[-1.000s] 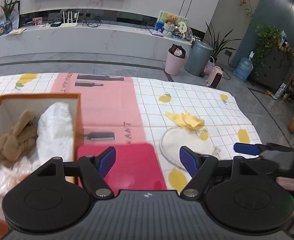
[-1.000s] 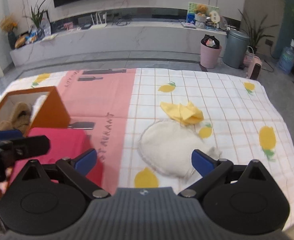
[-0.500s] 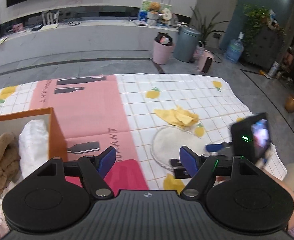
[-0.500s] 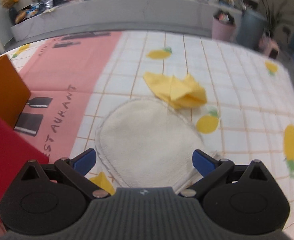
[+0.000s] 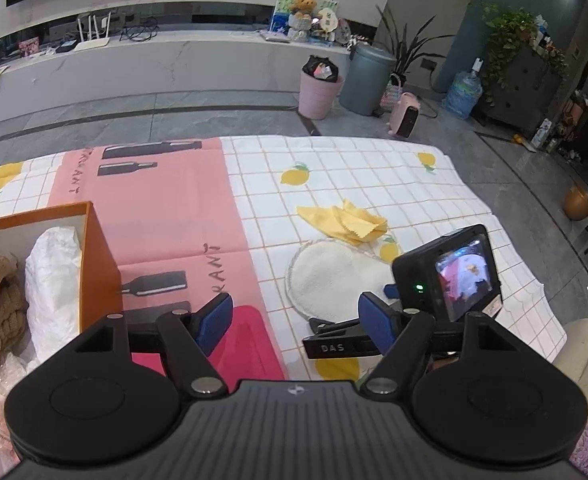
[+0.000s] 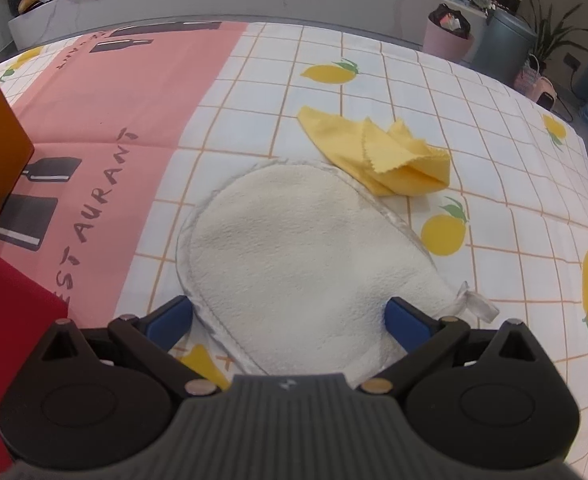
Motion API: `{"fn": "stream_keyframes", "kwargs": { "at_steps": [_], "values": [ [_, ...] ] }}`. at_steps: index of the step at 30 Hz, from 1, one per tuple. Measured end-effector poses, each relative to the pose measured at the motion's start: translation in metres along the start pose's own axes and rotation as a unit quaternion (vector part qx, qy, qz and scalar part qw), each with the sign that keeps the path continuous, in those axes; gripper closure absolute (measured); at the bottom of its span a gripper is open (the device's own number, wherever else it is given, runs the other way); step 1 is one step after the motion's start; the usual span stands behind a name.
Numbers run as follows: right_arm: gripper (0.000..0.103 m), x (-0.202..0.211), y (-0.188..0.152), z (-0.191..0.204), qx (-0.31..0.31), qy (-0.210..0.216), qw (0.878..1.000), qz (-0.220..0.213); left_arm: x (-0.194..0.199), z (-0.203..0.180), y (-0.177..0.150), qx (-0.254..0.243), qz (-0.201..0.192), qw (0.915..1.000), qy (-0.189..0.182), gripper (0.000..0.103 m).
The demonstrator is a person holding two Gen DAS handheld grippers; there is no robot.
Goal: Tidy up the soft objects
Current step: 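Grasp the white terry pad at its edge with the right tool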
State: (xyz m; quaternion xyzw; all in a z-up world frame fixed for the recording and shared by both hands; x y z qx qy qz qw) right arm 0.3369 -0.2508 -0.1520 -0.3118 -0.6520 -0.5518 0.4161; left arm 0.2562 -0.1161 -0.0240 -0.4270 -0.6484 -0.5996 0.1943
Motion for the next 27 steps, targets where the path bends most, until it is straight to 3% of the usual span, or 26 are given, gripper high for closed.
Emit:
{"fn": "stream_keyframes", "kwargs": {
  "at_steps": [3,9,12,14,19,22,24,27],
  "values": [
    [0.004,0.003,-0.004,-0.004,0.002,0.005,1.000,0.005,0.002,0.000,0.000,-0.006,0.005,0.9999,0.008,0.020],
    [0.030,0.011,-0.006,-0.022,-0.024,0.005,1.000,0.009,0.012,-0.006,0.001,-0.033,-0.002,0.9991,0.025,0.020],
    [0.055,0.014,-0.005,-0.032,-0.033,-0.012,0.999,0.007,0.012,-0.009,0.004,-0.047,0.008,0.9982,0.036,0.020],
    [0.083,0.017,-0.006,-0.041,-0.040,-0.024,0.999,0.008,0.013,-0.013,0.006,-0.060,0.012,0.9973,0.040,0.020],
    [0.086,0.023,-0.011,-0.051,-0.053,0.005,0.998,0.017,0.012,-0.031,0.027,-0.094,0.012,0.9940,0.055,0.020],
    [0.085,0.032,-0.015,-0.051,-0.020,0.005,1.000,0.022,-0.004,-0.052,0.042,-0.131,0.021,0.9902,0.043,0.016],
    [0.085,0.036,-0.021,-0.052,0.005,0.000,1.000,0.024,-0.027,-0.074,0.048,-0.204,0.042,0.9781,0.007,0.016],
    [0.085,0.041,-0.030,-0.065,-0.016,0.000,0.999,0.041,-0.069,-0.103,0.057,-0.284,0.067,0.9564,-0.022,0.016]
  ]
}}
Point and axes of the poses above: each gripper's, at about its wrist camera, not at the fingertips, and x roughly against the way its jaws point, z to its left, y to its top, the point moved 7 cm from there along -x, roughly the way its jaws point, and after that the axes turned 1 degree about x, right-handed, at the moved point
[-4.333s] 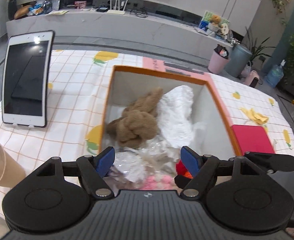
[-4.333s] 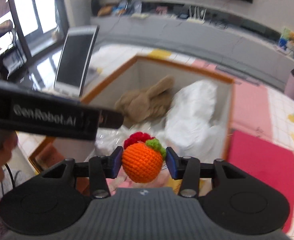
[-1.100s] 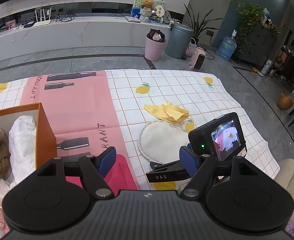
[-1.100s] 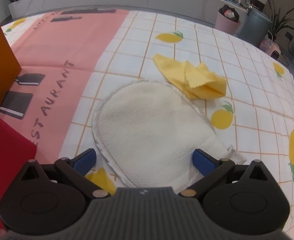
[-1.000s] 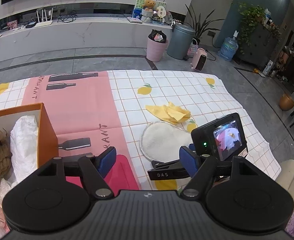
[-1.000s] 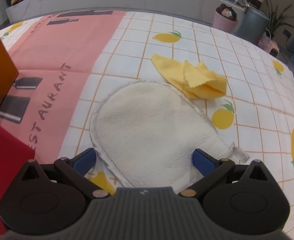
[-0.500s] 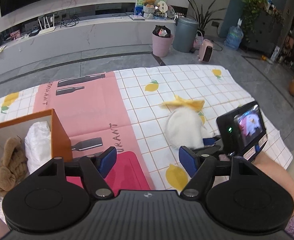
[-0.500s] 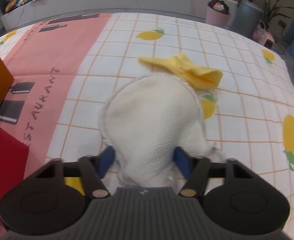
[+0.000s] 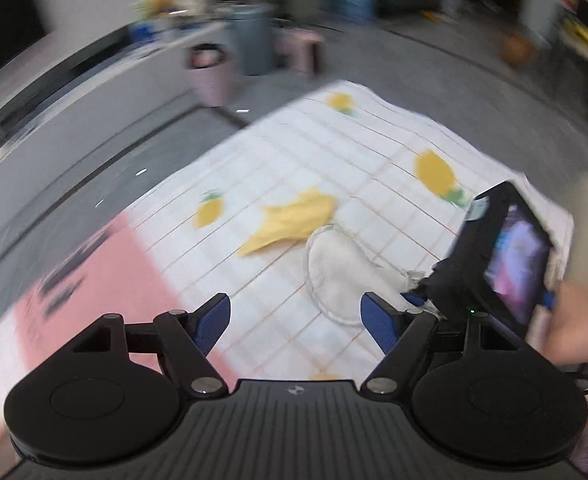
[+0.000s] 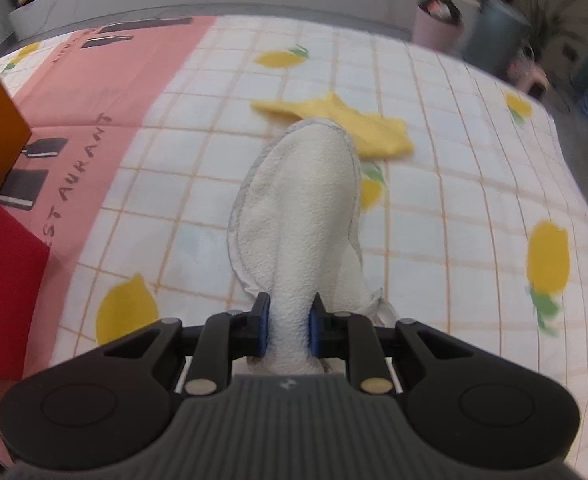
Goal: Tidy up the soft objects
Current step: 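Grasp the white terry pad at its edge with the right tool, then grasp the yellow cloth with the left tool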
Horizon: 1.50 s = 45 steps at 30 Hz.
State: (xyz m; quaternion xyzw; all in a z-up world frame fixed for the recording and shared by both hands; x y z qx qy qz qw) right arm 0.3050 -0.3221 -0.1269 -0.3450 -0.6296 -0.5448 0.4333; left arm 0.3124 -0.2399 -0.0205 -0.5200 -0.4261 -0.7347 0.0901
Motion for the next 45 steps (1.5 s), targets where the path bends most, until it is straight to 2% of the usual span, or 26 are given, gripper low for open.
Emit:
{"fn": "stream_keyframes", "kwargs": {
  "at_steps": [2,4,6,9,11,13,18,21,24,25,30,31,33,35,36,38,40,45],
  "values": [
    [0.085,0.004,-0.007,-0.010,-0.005,-0.011,1.000,0.010,-0.029,-0.005,0.016,-0.031,0.012,0.9995,0.001,0.016],
    [0.085,0.007,-0.015,-0.022,-0.019,-0.022,0.999,0.015,-0.056,-0.005,0.031,-0.036,0.015,0.9992,0.004,0.016],
    [0.085,0.010,-0.019,-0.036,-0.046,-0.021,0.999,0.012,-0.084,0.000,0.045,0.000,0.023,0.9997,-0.001,0.016],
    [0.085,0.007,-0.020,-0.056,-0.097,-0.023,0.995,0.006,-0.124,0.004,0.052,0.059,0.056,0.9967,-0.004,0.016],
    [0.085,0.004,-0.018,-0.068,-0.126,-0.031,0.992,0.004,-0.147,-0.001,0.054,0.061,0.064,0.9961,-0.007,0.016],
    [0.085,0.002,-0.018,-0.075,-0.145,-0.033,0.989,0.003,-0.167,-0.007,0.054,0.052,0.070,0.9961,0.011,0.016],
    [0.084,0.000,-0.017,-0.078,-0.149,-0.032,0.988,-0.003,-0.194,-0.013,0.054,0.044,0.071,0.9954,0.048,0.016],
    [0.081,0.001,-0.015,-0.086,-0.180,-0.047,0.982,-0.014,-0.205,-0.012,0.054,0.039,0.072,0.9938,0.075,0.016],
    [0.081,0.001,-0.014,-0.095,-0.213,-0.048,0.976,-0.021,-0.215,-0.006,0.053,0.056,0.078,0.9927,0.074,0.015],
    [0.081,0.002,-0.014,-0.096,-0.217,-0.049,0.975,-0.021,-0.217,-0.003,0.053,0.068,0.074,0.9923,0.073,0.011],
    [0.081,0.004,-0.013,-0.097,-0.217,-0.056,0.974,-0.024,-0.223,0.012,0.049,0.161,0.056,0.9848,0.034,0.009],
    [0.081,0.004,-0.013,-0.096,-0.215,-0.057,0.975,-0.023,-0.223,0.013,0.049,0.163,0.048,0.9847,0.037,0.009],
    [0.081,0.003,-0.014,-0.096,-0.211,-0.059,0.975,-0.022,-0.221,0.009,0.048,0.155,0.031,0.9868,0.032,0.018],
    [0.081,0.005,-0.013,-0.094,-0.212,-0.059,0.975,-0.021,-0.216,0.006,0.049,0.150,0.019,0.9878,0.034,0.042],
    [0.081,0.006,-0.013,-0.094,-0.213,-0.058,0.975,-0.022,-0.215,0.006,0.050,0.153,0.017,0.9875,0.037,0.049],
    [0.081,0.006,-0.011,-0.092,-0.209,-0.054,0.976,-0.023,-0.214,0.010,0.051,0.161,0.017,0.9857,0.048,0.084],
    [0.081,0.006,-0.010,-0.090,-0.204,-0.050,0.977,-0.026,-0.214,0.015,0.050,0.165,0.023,0.9844,0.057,0.095],
    [0.081,0.004,-0.010,-0.091,-0.203,-0.042,0.978,-0.030,-0.210,0.014,0.044,0.155,0.019,0.9860,0.057,0.097]
  ]
}}
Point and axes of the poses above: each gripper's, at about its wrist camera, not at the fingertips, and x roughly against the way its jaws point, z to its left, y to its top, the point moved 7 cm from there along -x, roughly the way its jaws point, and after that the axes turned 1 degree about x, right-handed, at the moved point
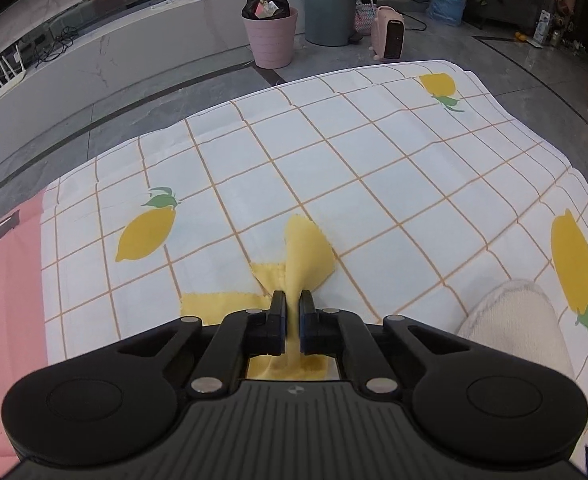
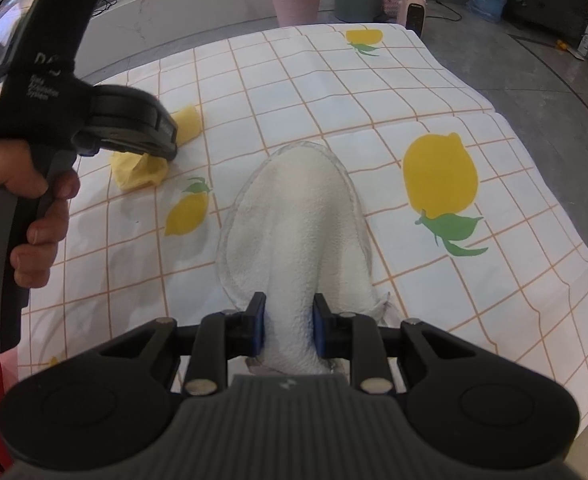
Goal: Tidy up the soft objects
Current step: 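Grasp the yellow cloth with the left tool, then lift the white pad and yellow cloth and carry them over the orange box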
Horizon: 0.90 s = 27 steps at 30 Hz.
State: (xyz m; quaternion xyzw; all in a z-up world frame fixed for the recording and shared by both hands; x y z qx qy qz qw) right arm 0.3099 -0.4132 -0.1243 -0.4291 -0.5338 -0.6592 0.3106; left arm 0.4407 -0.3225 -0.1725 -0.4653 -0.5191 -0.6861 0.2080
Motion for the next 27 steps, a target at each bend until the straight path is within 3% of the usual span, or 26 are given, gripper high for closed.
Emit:
{"fn": "stream_keyframes", "kwargs": {
  "at_steps": [3,8,12,20,27],
  "values": [
    [0.081,0.004,0.001,-0.001,-0.008,0.013,1.000,-0.007,0.011,0.000,-0.004,-0.016,-0.014,0.9998,-0.003,0.097],
    [0.082,0.024,0.006,0.001,-0.022,0.036,0.998,-0.042,0.061,0.011,0.000,-0.027,-0.048,0.9984,-0.006,0.097],
    [0.082,0.052,0.009,0.015,-0.056,0.116,0.989,-0.075,0.121,0.024,0.004,-0.027,-0.086,0.9958,-0.018,0.097],
    [0.082,0.153,0.007,0.096,-0.012,0.212,0.964,-0.163,0.277,0.086,-0.008,-0.007,-0.168,0.9855,-0.023,0.097],
    [0.082,0.239,-0.019,0.188,0.058,0.232,0.945,-0.222,0.383,0.152,-0.057,0.016,-0.216,0.9763,-0.001,0.097]
  ]
}}
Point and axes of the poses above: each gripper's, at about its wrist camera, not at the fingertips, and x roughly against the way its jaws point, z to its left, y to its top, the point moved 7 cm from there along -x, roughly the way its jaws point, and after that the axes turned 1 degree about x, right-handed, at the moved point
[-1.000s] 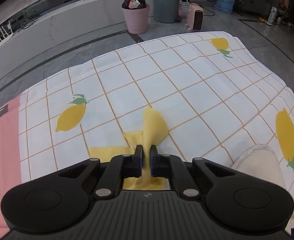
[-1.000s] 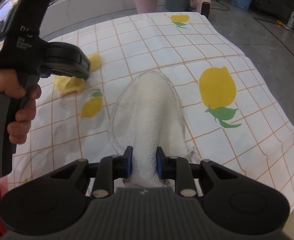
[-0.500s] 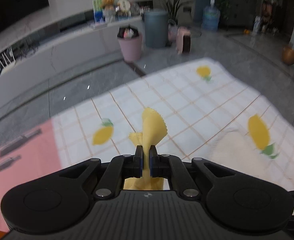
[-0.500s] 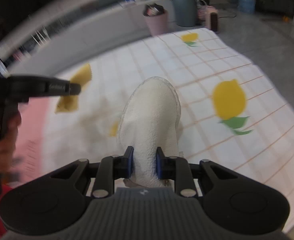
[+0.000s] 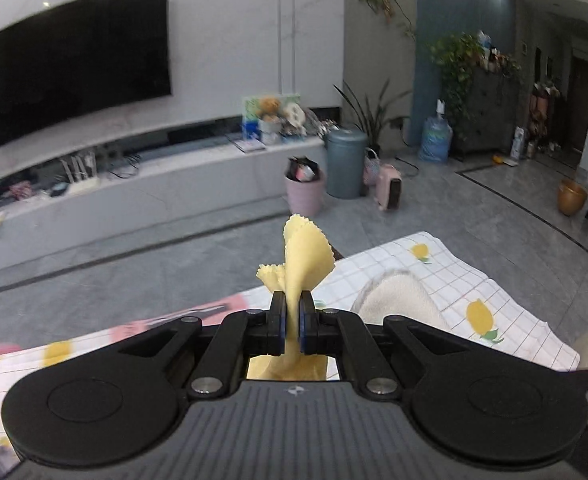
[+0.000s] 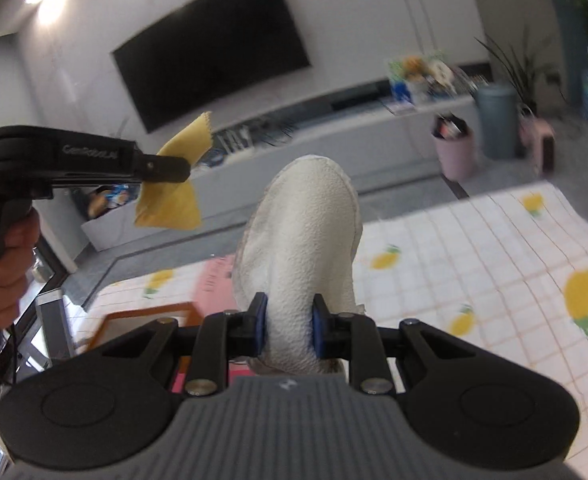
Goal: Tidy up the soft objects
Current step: 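Lift the white pad and yellow cloth and carry them over the orange box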
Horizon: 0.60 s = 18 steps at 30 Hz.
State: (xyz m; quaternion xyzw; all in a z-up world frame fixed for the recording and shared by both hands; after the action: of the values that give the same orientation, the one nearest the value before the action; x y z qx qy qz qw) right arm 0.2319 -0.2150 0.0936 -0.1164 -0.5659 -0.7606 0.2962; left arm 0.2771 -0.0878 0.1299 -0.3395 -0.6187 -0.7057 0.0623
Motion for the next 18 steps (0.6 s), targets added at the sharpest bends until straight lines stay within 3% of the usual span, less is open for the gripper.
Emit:
{"fn": "stream_keyframes", "kwargs": {
  "at_steps": [5,10,13,15,18],
  "values": [
    [0.082,0.010,0.000,0.074,0.043,0.037,0.998,-0.011,0.051,0.041,-0.026,0.006,-0.019,0.9995,0.026,0.097],
    [0.082,-0.002,-0.011,0.130,0.084,0.056,0.995,0.001,0.064,0.079,-0.066,0.045,-0.007,0.9977,0.050,0.097],
    [0.082,-0.009,-0.027,0.150,0.094,0.060,0.994,0.008,0.059,0.100,-0.095,0.071,0.029,0.9948,0.067,0.097],
    [0.081,-0.010,-0.045,0.160,0.102,0.062,0.993,0.013,0.049,0.113,-0.124,0.105,0.101,0.9854,0.087,0.097],
    [0.081,-0.023,-0.072,0.166,0.128,0.056,0.990,0.021,0.042,0.120,-0.162,0.169,0.138,0.9743,0.055,0.097]
  ]
}}
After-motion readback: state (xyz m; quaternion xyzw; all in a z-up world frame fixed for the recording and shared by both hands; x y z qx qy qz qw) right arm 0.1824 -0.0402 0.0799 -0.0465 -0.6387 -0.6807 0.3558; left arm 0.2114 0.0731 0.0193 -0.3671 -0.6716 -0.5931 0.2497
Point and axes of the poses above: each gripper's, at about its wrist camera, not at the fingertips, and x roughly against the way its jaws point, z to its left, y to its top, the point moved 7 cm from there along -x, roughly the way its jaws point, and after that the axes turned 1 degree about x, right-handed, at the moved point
